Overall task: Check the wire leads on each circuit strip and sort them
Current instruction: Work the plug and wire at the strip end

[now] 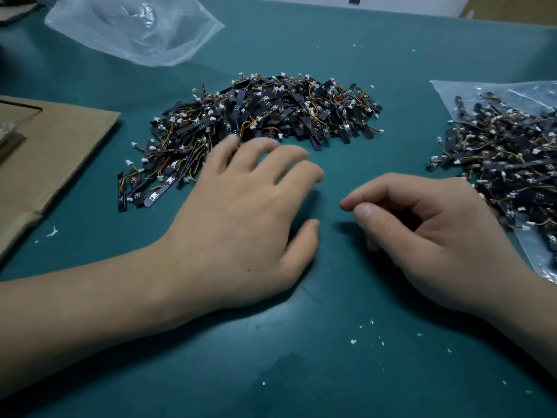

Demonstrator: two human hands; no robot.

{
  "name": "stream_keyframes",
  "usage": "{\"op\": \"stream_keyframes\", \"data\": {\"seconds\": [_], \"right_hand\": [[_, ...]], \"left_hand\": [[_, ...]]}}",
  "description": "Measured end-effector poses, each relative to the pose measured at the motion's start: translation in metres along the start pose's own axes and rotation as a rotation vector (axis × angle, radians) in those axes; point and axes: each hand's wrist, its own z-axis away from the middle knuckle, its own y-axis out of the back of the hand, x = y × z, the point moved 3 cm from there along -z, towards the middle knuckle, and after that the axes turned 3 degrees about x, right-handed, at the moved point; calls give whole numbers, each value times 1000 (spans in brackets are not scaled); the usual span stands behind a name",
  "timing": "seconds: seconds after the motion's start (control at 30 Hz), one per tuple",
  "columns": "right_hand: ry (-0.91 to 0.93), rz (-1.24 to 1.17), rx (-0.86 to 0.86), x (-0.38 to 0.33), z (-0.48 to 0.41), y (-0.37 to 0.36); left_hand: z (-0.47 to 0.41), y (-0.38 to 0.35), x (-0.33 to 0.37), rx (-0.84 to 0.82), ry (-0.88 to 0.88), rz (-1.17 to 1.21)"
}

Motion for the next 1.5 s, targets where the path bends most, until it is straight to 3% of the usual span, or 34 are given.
{"op": "stream_keyframes", "data": {"seconds": [0.07,0.2,0.3,0.47,0.6,0.73,0.87,0.97,1.1,1.17,1.3,1.5], "right_hand": [[2,-6,-11,0,0,0],[8,-12,-18,-1,0,1],[23,6,-9,-1,0,2],[-29,49,112,1,-1,5],[-13,232,-49,1,-6,-1],[18,323,-114,-3,-5,-5],[23,276,-63,-2,-5,-5],[15,257,-34,0,-6,-4],[-4,299,-45,1,-6,-5],[-17,297,-28,0,-6,-4],[-69,211,47,1,-7,0],[-15,118,74,-4,-3,1]], "left_hand": [[3,-1,0,-88,85,-46],[12,-5,10,-95,-37,18],[11,-5,12,-50,-147,253],[0,-3,1,122,-149,533],[-2,-8,-5,179,-137,763],[-2,-9,-10,96,-107,1018],[-3,-6,-10,-63,-117,1165],[-2,-2,-8,-61,-111,1084],[-1,-2,-2,-8,-154,574],[-2,-4,0,-36,-120,434],[-7,-2,-5,-2,1,477],[-1,4,-3,253,-40,463]]}}
